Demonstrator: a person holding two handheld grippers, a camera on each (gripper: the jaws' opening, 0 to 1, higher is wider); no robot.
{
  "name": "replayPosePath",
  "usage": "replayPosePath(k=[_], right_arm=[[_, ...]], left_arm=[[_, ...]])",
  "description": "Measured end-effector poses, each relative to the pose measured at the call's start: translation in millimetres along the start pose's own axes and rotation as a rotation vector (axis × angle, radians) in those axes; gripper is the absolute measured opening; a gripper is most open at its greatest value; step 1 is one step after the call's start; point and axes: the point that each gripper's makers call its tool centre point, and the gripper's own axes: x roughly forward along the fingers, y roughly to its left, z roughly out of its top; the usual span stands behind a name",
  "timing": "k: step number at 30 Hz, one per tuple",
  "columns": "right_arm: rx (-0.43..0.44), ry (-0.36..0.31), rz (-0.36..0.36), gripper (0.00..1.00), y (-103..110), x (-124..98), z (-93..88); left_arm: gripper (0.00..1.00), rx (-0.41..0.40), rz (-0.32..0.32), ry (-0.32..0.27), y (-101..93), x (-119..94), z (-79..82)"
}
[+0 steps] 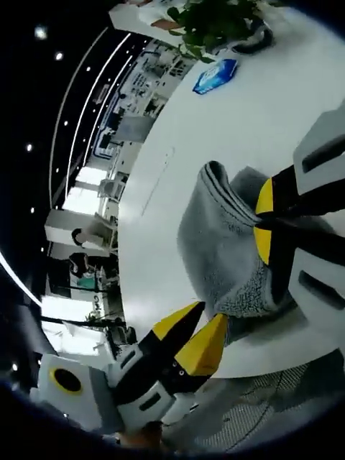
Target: Open the folded towel by lifting each exposed corner and separating the folded layers until the towel lies flat within the target outline without major curled edges
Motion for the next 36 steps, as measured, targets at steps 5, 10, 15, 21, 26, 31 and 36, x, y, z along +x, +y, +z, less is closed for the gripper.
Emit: replayPosePath(k=[5,10,15,21,26,31,36], right_arm=[[-0.08,0.001,-0.017,0.0,-1.9,-2.0,1.6],[-0.251,-0.013,-0.046,0.0,-0.3,-3.7,11.3],[-0.471,-0.035,-0.069,0.0,10.3,-5.6,24.9],[-0.682,-0.055,-0.083,0.0,21.6,-6.6,34.1],[-0.742,-0.064,-0.088,0.0,25.3,-6.1,36.8],[-0.788,-0.067,-0.091,0.0,27.4,-5.8,38.4],[-0.815,-0.078,-0.09,0.0,30.7,-6.3,42.2]], left_arm=[[0.18,-0.118,-0.02,-0.071,4.8,-8.8,16.1],[0.18,-0.214,-0.029,-0.095,12.9,-6.5,27.9],[0.18,-0.272,0.006,-0.085,17.1,8.7,38.3],[0.17,-0.398,0.015,-0.074,22.6,20.2,41.4],[0.18,-0.437,0.057,-0.027,29.8,22.8,29.0],[0.2,-0.509,0.031,-0.035,27.3,22.3,26.3],[0.17,-0.511,0.047,-0.022,28.2,25.8,23.1]])
